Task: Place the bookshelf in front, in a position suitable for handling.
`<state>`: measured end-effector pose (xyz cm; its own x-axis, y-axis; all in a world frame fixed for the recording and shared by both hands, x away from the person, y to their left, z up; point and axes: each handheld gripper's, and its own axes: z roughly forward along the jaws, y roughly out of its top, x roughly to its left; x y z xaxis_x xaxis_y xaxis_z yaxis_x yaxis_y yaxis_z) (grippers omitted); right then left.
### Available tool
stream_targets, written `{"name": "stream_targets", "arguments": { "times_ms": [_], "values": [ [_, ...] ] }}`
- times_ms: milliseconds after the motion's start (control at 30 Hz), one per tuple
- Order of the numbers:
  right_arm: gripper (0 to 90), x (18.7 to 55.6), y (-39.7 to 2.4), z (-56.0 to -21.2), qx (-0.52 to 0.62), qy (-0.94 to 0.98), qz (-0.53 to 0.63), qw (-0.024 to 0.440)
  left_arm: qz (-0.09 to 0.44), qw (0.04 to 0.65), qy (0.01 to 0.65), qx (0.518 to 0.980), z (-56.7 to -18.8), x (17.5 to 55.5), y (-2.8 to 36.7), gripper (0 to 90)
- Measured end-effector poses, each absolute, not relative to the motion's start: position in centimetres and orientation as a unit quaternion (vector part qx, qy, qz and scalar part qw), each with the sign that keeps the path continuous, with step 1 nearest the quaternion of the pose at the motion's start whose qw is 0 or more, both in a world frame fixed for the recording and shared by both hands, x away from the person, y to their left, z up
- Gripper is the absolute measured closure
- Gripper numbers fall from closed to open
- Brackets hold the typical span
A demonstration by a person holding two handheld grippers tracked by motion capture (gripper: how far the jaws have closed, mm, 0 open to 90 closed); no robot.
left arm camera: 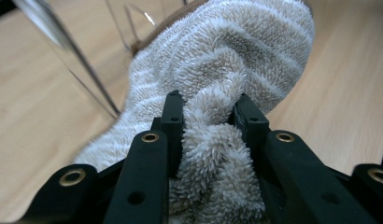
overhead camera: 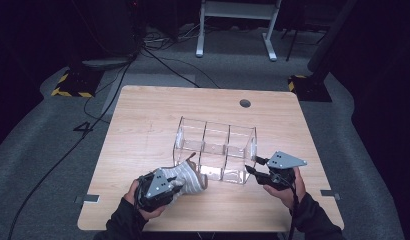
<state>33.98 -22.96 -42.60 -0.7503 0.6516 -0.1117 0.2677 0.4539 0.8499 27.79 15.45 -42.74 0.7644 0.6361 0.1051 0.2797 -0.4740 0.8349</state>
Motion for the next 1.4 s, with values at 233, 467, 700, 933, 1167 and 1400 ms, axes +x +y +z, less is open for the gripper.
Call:
{"name": "stream_targets", "arguments": {
  "times_ms": [233, 467, 700, 933, 1167, 1400],
  "values": [
    [57.2, 33.6, -22.8, -42.6, 0.278, 0.825, 0.441, 0.218, 0.275, 0.5, 0.295, 0.766, -38.7, 27.8, 15.6, 71.9],
    [56.6, 32.7, -22.5, -42.6, 0.277, 0.826, 0.44, 0.218, 0.294, 0.483, 0.311, 0.764, -39.3, 30.0, 13.2, 72.2],
    [55.3, 31.9, -22.1, -42.5, 0.272, 0.83, 0.434, 0.219, 0.292, 0.46, 0.305, 0.781, -40.8, 30.9, 11.9, 72.7],
    [55.1, 31.7, -21.9, -42.5, 0.272, 0.831, 0.435, 0.218, 0.255, 0.46, 0.319, 0.789, -42.6, 30.7, 12.2, 72.8],
    [54.7, 31.5, -21.8, -42.5, 0.266, 0.833, 0.434, 0.215, 0.237, 0.445, 0.338, 0.795, -45.0, 31.2, 12.4, 72.9],
    [54.1, 31.3, -21.7, -42.5, 0.262, 0.833, 0.438, 0.213, 0.232, 0.396, 0.344, 0.819, -47.6, 32.3, 12.3, 72.9]
  ]
}}
